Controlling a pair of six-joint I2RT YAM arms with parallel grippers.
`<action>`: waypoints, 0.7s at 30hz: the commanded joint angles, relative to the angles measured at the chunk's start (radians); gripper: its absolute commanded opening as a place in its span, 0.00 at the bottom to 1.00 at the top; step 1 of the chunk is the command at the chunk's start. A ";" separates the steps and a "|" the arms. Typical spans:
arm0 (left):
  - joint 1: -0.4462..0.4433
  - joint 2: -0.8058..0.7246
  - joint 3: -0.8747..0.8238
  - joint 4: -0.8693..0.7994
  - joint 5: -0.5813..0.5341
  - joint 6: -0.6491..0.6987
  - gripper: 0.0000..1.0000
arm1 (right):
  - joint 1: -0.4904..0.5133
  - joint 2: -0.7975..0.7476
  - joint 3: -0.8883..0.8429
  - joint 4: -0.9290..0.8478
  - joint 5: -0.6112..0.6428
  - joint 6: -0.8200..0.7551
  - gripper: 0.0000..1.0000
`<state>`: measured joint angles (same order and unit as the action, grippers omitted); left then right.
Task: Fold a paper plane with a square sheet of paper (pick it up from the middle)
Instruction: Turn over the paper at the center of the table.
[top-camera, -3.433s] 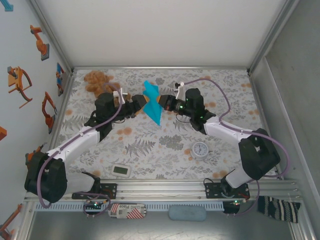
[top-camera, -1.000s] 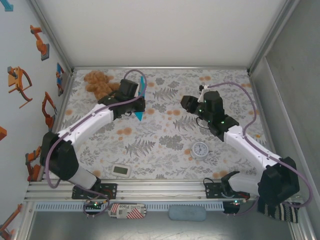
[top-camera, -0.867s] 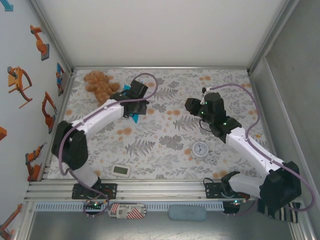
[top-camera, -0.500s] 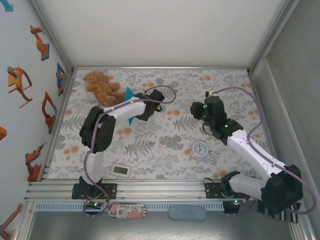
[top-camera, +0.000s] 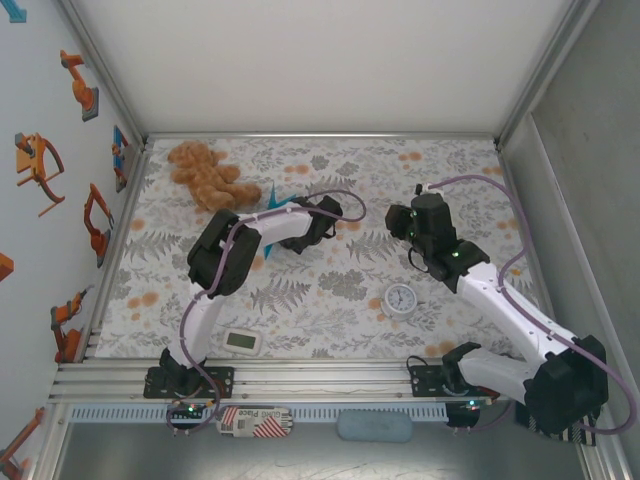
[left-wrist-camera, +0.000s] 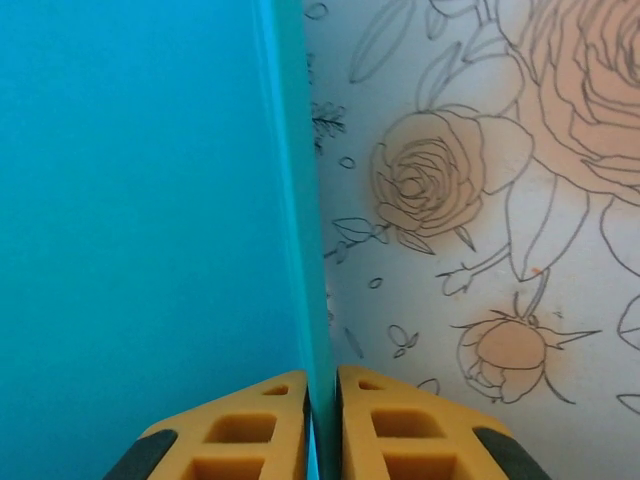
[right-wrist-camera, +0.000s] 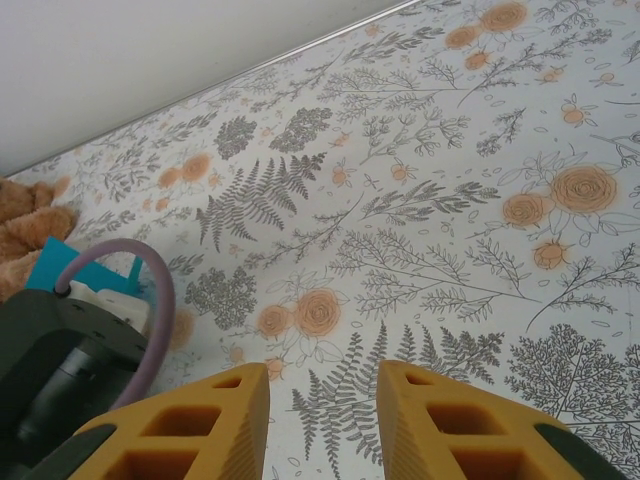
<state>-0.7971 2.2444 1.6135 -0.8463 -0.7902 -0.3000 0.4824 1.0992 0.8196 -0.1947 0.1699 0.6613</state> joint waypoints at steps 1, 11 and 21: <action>-0.007 0.019 0.027 -0.032 0.013 -0.023 0.19 | -0.004 0.004 -0.005 -0.008 0.025 0.014 0.33; -0.018 -0.070 0.021 -0.018 0.237 -0.094 0.31 | -0.006 0.022 -0.004 -0.003 0.020 0.036 0.32; -0.063 -0.289 -0.113 0.067 0.603 -0.220 0.45 | -0.005 0.036 -0.007 -0.001 0.029 0.047 0.32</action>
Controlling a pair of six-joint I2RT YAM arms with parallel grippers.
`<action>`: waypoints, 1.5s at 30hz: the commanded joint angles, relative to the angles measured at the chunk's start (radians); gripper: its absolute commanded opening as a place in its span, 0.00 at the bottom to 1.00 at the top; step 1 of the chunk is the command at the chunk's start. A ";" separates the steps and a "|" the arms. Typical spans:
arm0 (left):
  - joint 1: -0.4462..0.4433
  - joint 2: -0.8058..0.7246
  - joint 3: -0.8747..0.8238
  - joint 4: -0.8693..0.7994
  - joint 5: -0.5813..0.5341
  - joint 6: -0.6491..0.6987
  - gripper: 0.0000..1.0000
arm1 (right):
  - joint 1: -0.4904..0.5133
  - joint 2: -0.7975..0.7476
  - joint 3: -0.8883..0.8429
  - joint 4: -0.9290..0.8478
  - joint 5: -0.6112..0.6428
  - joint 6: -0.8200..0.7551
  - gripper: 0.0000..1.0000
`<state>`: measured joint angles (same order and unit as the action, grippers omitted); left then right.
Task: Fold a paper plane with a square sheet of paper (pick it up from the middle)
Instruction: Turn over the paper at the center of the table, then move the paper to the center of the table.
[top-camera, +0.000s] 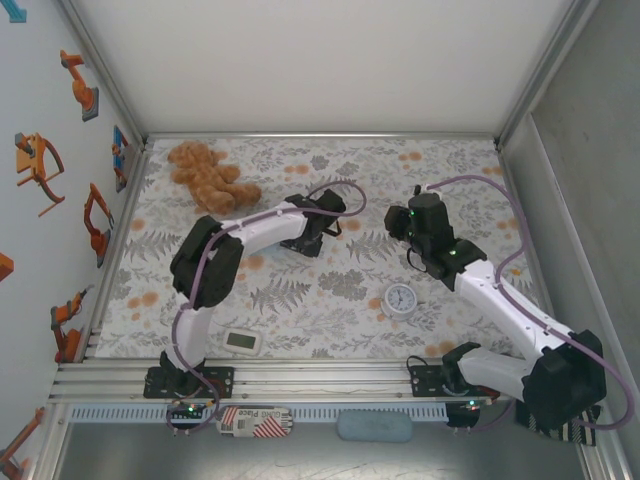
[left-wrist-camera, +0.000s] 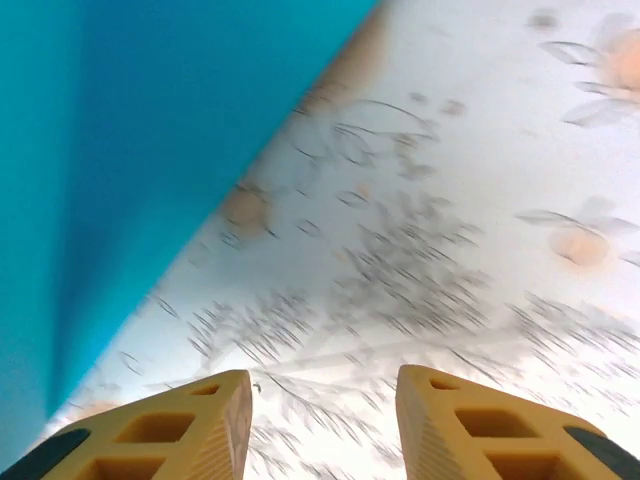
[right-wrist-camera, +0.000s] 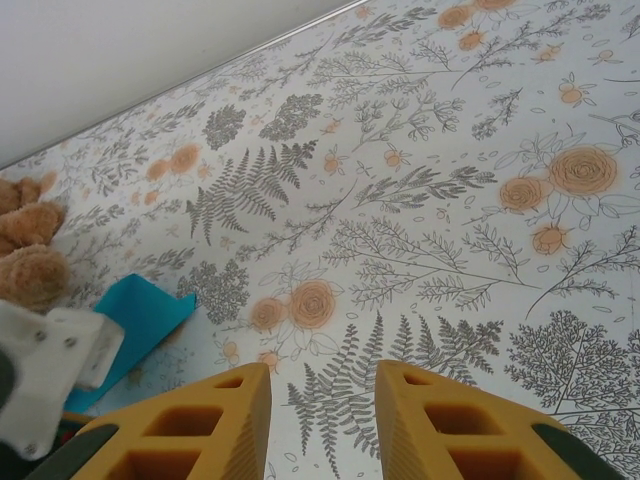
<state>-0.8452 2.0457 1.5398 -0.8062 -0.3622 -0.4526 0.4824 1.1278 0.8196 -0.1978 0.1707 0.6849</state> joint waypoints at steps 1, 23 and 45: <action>-0.017 -0.123 -0.069 0.060 0.235 -0.078 0.46 | -0.005 0.011 -0.007 0.005 0.028 0.024 0.32; 0.331 -0.259 -0.346 0.407 0.456 -0.057 0.75 | -0.006 0.069 -0.023 0.081 -0.069 0.054 0.38; 0.322 -0.118 -0.350 0.464 0.648 -0.212 0.72 | -0.005 0.162 -0.073 0.188 -0.229 0.184 0.35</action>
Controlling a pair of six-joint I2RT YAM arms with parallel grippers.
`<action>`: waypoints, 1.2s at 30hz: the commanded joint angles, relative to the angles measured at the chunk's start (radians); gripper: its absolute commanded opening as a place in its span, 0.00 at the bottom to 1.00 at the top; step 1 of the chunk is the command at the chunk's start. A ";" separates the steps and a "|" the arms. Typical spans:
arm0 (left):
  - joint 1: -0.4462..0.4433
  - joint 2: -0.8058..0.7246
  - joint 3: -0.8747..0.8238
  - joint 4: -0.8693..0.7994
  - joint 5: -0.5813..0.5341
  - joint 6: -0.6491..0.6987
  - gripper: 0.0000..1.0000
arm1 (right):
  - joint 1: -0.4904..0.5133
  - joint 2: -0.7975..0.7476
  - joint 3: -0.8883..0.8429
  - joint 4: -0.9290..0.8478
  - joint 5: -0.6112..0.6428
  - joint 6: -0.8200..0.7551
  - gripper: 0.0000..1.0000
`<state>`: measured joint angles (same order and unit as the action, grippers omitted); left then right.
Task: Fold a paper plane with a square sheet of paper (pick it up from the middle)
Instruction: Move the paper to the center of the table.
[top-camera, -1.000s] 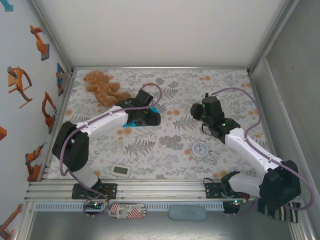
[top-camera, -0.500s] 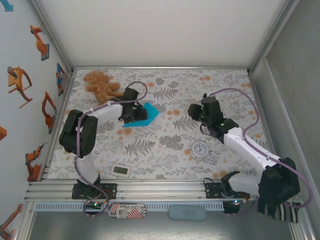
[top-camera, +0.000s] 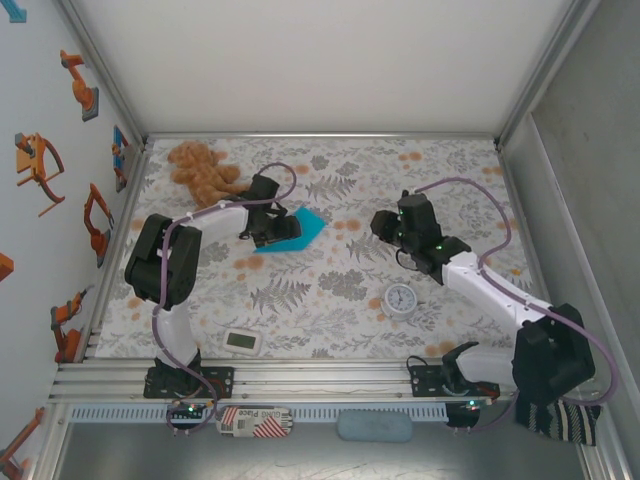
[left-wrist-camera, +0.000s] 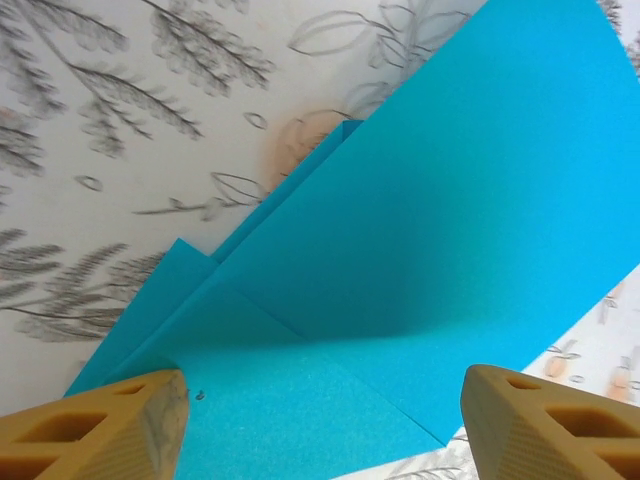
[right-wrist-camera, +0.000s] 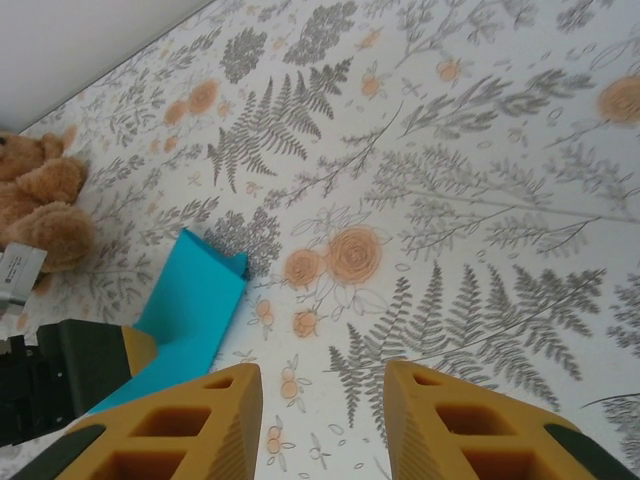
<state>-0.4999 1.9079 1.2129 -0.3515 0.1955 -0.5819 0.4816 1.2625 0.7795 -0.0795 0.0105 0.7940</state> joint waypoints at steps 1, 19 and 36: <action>-0.034 0.019 -0.033 0.023 0.109 -0.119 0.70 | -0.005 0.045 -0.044 0.097 -0.098 0.100 0.35; -0.181 0.018 -0.059 0.123 0.109 -0.352 0.29 | 0.128 0.473 0.047 0.364 -0.320 0.243 0.00; -0.157 -0.014 -0.057 0.114 0.133 -0.311 0.14 | 0.157 0.593 0.139 0.160 -0.346 0.133 0.00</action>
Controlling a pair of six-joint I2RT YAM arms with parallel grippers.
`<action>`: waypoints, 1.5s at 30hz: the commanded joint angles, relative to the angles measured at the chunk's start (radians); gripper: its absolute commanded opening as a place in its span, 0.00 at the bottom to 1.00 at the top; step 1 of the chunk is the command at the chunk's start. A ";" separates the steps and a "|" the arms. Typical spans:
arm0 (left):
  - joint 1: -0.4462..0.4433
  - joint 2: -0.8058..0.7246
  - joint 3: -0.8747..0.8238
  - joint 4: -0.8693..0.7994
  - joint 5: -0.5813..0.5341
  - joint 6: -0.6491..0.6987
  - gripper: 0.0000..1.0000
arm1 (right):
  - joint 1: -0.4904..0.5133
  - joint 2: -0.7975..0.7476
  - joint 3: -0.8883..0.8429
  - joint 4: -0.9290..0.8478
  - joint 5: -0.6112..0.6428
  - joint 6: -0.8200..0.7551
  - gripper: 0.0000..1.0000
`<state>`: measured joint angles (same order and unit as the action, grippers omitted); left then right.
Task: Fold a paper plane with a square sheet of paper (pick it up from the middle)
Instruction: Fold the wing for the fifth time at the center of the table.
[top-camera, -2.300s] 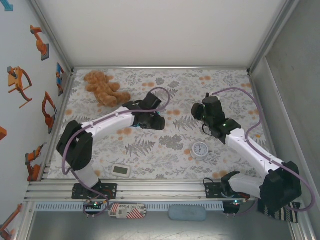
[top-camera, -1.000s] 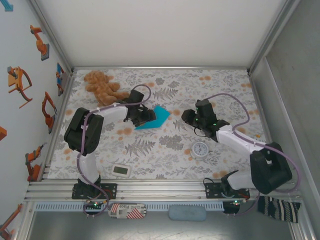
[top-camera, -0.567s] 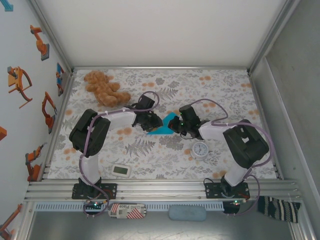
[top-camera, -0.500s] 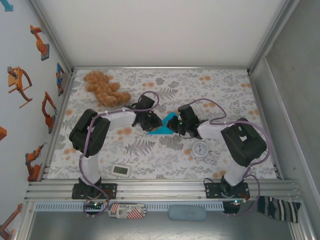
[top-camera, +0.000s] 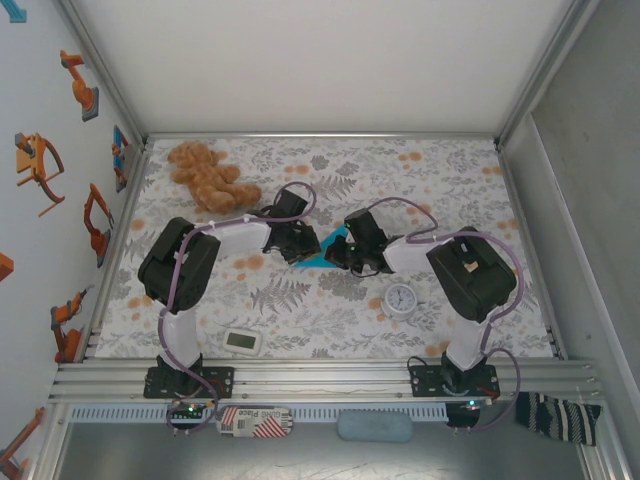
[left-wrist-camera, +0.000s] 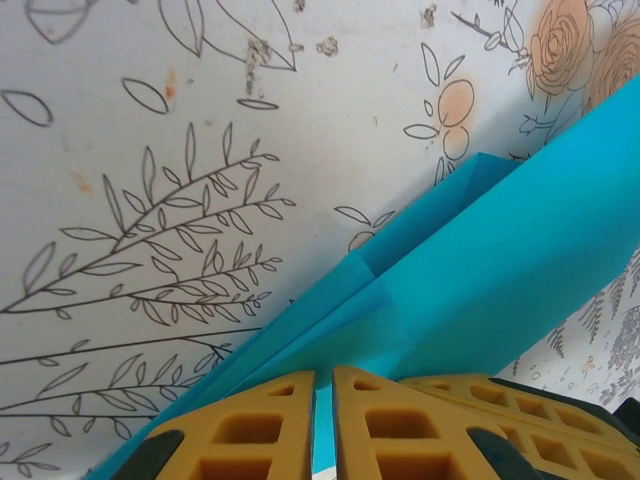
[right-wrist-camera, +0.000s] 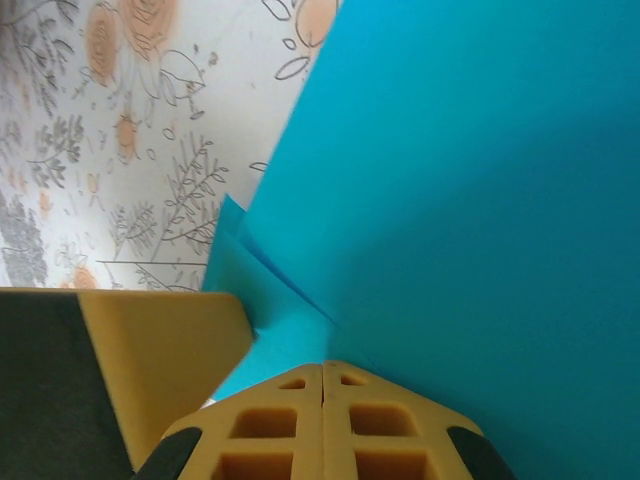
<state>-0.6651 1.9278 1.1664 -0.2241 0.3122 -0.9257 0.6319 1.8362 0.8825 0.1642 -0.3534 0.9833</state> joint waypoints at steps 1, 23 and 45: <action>0.011 -0.049 -0.011 -0.017 0.019 0.046 0.15 | 0.006 0.021 0.041 -0.106 0.025 -0.072 0.00; 0.050 -0.038 -0.040 -0.062 0.085 0.226 0.16 | 0.005 0.041 0.136 -0.255 0.011 -0.230 0.00; 0.053 0.001 -0.039 -0.078 0.073 0.234 0.14 | 0.003 0.032 0.140 -0.258 0.003 -0.229 0.00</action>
<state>-0.6144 1.8988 1.1290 -0.2611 0.4026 -0.7082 0.6319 1.8629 1.0019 -0.0708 -0.3481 0.7677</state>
